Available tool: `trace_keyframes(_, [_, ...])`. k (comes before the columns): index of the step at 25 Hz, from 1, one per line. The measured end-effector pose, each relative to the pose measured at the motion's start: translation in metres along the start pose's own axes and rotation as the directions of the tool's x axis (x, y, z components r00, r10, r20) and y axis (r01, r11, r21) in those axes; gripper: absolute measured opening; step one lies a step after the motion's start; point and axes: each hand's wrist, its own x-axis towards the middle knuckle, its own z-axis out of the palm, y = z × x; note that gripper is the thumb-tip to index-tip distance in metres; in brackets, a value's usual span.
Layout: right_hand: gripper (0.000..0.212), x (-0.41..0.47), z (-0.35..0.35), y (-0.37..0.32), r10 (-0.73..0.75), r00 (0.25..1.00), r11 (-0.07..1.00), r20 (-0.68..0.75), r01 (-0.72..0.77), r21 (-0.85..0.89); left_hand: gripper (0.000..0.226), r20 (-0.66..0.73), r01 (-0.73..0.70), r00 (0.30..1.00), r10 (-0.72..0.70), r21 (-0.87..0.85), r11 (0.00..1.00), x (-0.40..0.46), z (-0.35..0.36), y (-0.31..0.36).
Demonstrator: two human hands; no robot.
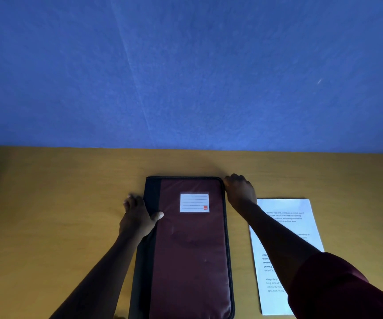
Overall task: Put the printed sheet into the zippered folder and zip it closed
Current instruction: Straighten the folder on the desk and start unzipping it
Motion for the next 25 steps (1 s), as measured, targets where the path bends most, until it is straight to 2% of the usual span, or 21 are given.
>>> trace_keyframes(8, [0.009, -0.052, 0.010, -0.010, 0.086, 0.996, 0.996, 0.024, -0.086, 0.012, 0.099, 0.004, -0.110, 0.994, 0.110, -0.031, 0.993, -0.024, 0.007, -0.020])
trace_keyframes(15, [0.012, -0.106, 0.018, -0.021, 0.149, 0.986, 0.981, 0.081, -0.157, 0.110, 0.097, 0.012, -0.170, 0.985, 0.171, -0.048, 0.984, -0.060, 0.032, -0.044])
trace_keyframes(25, [0.009, -0.212, 0.028, -0.035, 0.203, 0.974, 0.966, 0.098, -0.216, 0.141, 0.090, -0.028, -0.266, 0.964, 0.265, -0.097, 0.959, -0.129, 0.067, -0.091])
